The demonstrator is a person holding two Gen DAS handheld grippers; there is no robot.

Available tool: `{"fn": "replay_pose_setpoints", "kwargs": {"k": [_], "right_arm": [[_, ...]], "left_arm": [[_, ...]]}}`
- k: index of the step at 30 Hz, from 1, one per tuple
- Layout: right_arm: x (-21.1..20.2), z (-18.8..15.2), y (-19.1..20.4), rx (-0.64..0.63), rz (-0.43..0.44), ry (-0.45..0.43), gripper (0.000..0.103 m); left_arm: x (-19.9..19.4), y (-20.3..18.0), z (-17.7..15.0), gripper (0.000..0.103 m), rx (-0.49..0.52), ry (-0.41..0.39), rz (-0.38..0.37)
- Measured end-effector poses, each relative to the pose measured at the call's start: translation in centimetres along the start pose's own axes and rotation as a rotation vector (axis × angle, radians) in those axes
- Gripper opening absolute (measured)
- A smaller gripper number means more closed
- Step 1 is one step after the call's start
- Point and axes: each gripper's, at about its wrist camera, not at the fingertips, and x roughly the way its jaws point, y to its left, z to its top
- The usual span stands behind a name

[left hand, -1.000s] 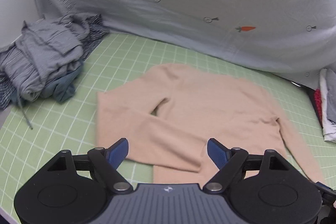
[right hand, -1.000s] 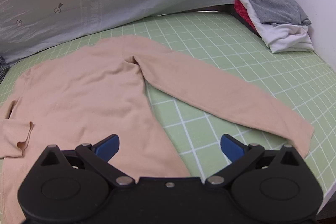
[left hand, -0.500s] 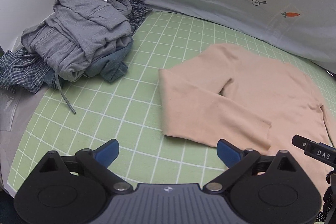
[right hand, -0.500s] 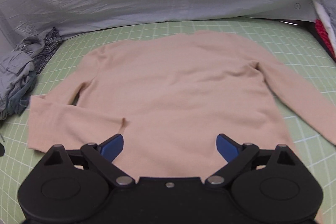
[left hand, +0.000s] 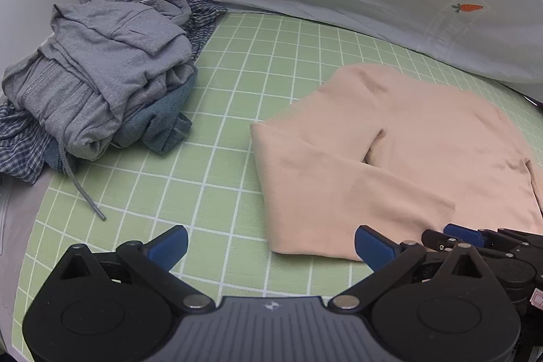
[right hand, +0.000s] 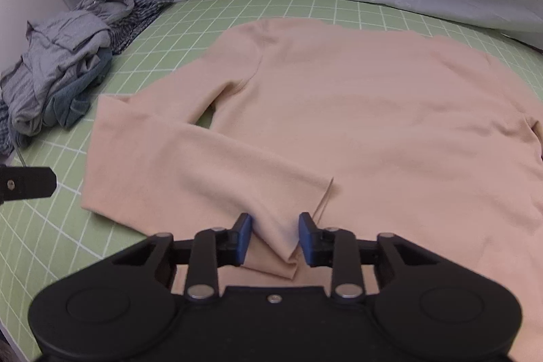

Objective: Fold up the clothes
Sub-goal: 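Fold the hem up toward the collar with the right gripper, then release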

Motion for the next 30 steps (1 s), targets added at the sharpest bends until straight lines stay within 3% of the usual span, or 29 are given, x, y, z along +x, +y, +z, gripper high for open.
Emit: {"fn": "replay_pose_setpoints", "kwargs": {"k": [1,2,3,6,12,21,27,29,30], "right_arm": [[-0.1,-0.1,0.0,-0.019,-0.002,-0.004,0.022],[-0.2,0.0,-0.1,-0.029,0.005,-0.008,0.009],[-0.4,0.0,-0.3,-0.030,0.019,-0.013,0.002],[-1.4,0.1,-1.2,-0.027,0.050,-0.050,0.002],[-4.8,1.2,-4.6,-0.077,-0.009,-0.173,0.002],[-7.3,3.0,-17.8,0.044,-0.161,-0.318,0.002],[-5.2,2.4,-28.0,0.170,-0.393,-0.284,0.002],[-4.4,1.9,-29.4,0.189,-0.399,-0.252,0.004],[-4.1,1.6,-29.8,0.198,-0.395,-0.237,0.011]], "left_arm": [[-0.1,-0.3,-0.1,0.103,0.007,-0.001,0.000],[-0.2,-0.6,-0.1,0.103,0.014,-0.005,0.003],[-0.5,-0.9,-0.2,0.103,0.016,-0.011,0.003],[-1.3,-1.8,-0.3,0.103,0.018,-0.030,0.004],[-2.2,-4.4,-0.1,0.103,0.016,-0.058,0.033],[-2.4,-9.3,1.4,0.103,-0.062,-0.069,0.053],[-2.5,-12.1,0.6,0.101,-0.072,-0.024,0.074],[-2.7,-12.5,-0.1,0.101,-0.071,-0.007,0.075],[-3.0,-12.5,-0.5,0.101,-0.083,-0.002,0.072]]}}
